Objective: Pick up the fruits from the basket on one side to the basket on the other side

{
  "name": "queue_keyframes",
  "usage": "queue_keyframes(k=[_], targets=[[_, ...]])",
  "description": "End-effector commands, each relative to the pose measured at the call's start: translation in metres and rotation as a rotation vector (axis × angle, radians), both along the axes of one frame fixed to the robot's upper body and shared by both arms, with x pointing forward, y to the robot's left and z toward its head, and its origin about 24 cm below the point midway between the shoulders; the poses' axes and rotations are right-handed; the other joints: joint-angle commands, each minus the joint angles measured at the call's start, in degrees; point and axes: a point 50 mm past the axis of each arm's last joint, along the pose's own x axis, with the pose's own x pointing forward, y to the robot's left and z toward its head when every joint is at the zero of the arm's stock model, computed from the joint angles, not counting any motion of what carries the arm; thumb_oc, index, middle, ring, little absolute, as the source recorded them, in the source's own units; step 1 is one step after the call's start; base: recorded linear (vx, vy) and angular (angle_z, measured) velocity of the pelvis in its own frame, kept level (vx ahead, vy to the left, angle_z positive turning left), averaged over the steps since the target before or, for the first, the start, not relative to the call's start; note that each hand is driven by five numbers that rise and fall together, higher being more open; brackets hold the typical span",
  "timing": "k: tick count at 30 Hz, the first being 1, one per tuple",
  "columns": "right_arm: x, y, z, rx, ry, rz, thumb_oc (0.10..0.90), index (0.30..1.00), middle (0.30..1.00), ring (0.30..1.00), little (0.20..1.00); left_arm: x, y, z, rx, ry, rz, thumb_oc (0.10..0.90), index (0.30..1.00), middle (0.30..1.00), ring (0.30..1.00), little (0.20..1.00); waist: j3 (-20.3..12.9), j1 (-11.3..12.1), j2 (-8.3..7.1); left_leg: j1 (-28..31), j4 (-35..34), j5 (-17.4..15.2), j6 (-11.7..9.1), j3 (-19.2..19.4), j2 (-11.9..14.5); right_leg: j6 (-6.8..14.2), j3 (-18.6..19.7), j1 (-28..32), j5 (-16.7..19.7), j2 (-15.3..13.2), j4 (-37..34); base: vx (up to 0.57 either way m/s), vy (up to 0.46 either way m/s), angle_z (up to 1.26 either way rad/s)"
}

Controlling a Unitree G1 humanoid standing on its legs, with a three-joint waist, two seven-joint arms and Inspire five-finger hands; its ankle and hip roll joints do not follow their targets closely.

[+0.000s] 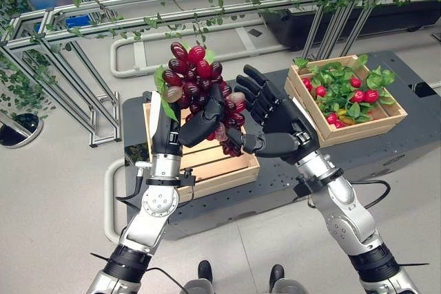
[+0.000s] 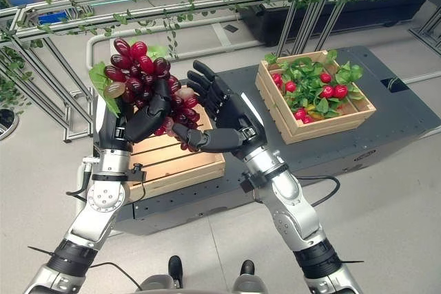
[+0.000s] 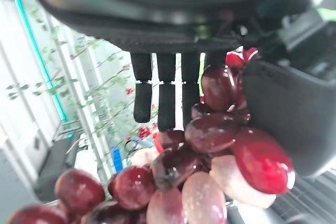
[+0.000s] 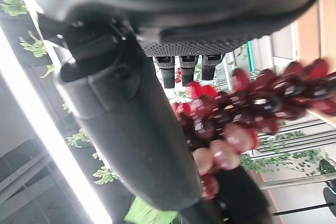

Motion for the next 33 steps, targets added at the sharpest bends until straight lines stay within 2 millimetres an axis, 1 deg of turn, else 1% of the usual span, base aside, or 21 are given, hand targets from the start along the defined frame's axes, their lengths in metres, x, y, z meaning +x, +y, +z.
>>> queue_keyframes(k=[1,3,6,12,14,19,24,29,33], targets=[[-0.007,0.006,0.019,0.027,-0.121,-0.015,0.8,0.9,0.9,0.9,0.9,-0.009,-0.012,0.048,-0.054,-0.283,-0.091,0.4,0.3,0.3,0.3,0.3,-9.92,0.3,0.59,2.51,0.04,-7.69,-1.37,-0.49,-1.28,-0.55,-1.32,0.34,-1.52,1.02,0.06,0.0,0.0,0.0],[-0.004,0.009,0.01,0.013,-0.077,-0.024,0.8,0.9,0.9,0.9,0.9,-0.01,-0.014,0.049,-0.054,-0.297,-0.089,0.4,0.3,0.3,0.3,0.3,-9.95,0.32,0.57,2.57,0.04,-7.67,-1.37,-0.47,-1.29,-0.45,-1.43,0.44,-1.43,0.91,0.06,0.0,0.0,0.0],[-0.001,0.011,0.004,-0.007,-0.036,-0.03,0.8,0.9,0.9,0.9,0.9,-0.012,-0.016,0.054,-0.041,-0.329,-0.093,0.4,0.3,0.3,0.3,0.3,-10.17,0.39,0.58,2.49,0.04,-7.7,-1.31,-0.42,-1.32,-0.41,-1.56,0.42,-1.44,0.84,0.06,0.0,0.0,0.0],[0.003,0.011,-0.004,-0.039,-0.011,-0.057,0.8,0.9,0.9,0.9,0.9,-0.013,-0.02,0.058,-0.028,-0.342,-0.142,0.4,0.3,0.3,0.3,0.3,-10.38,0.56,0.62,2.4,0.04,-7.72,-1.29,-0.64,-1.42,-0.32,-1.75,0.37,-1.29,0.65,0.06,0.0,0.0,0.0],[0.003,0.012,-0.005,-0.035,-0.01,-0.064,0.8,0.9,0.9,0.9,0.9,-0.014,-0.024,0.057,0.016,-0.352,-0.138,0.4,0.3,0.3,0.3,0.3,-10.37,0.58,0.64,2.47,0.04,-7.72,-1.29,-0.69,-1.46,-0.3,-1.7,0.44,-1.25,0.65,0.06,0.0,0.0,0.0],[0.004,0.014,-0.004,-0.006,-0.007,-0.07,0.8,0.9,0.9,0.9,0.9,-0.011,-0.029,0.055,0.075,-0.314,-0.172,0.4,0.3,0.3,0.3,0.3,-10.49,0.66,0.74,2.62,0.04,-7.78,-1.22,-0.44,-1.38,-0.27,-1.72,0.49,-1.24,0.59,0.06,0.0,0.0,0.0],[0.0,0.013,0.003,0.049,-0.043,-0.058,0.8,0.9,0.9,0.9,0.9,-0.012,-0.032,0.045,0.138,-0.26,-0.216,0.4,0.3,0.3,0.3,0.3,-10.44,0.73,0.82,2.53,0.04,-7.77,-1.1,-0.33,-1.42,-0.07,-1.5,0.31,-1.14,0.61,0.06,0.0,0.0,0.0],[-0.001,0.009,0.008,0.094,-0.057,-0.044,0.8,0.9,0.9,0.9,0.9,-0.011,-0.031,0.04,0.165,-0.231,-0.224,0.4,0.3,0.3,0.3,0.3,-10.33,0.71,0.84,2.4,0.04,-7.8,-1.02,-0.19,-1.37,-0.01,-1.44,0.12,-1.12,0.65,0.06,0.0,0.0,0.0],[-0.003,0.009,0.013,0.149,-0.068,0.001,0.8,0.9,0.9,0.9,0.9,-0.01,-0.03,0.035,0.191,-0.208,-0.222,0.4,0.3,0.3,0.3,0.3,-10.3,0.69,0.81,2.33,0.04,-7.77,-1.08,0.01,-1.25,0.04,-1.3,-0.03,-1.13,0.77,0.06,0.0,0.0,0.0]])
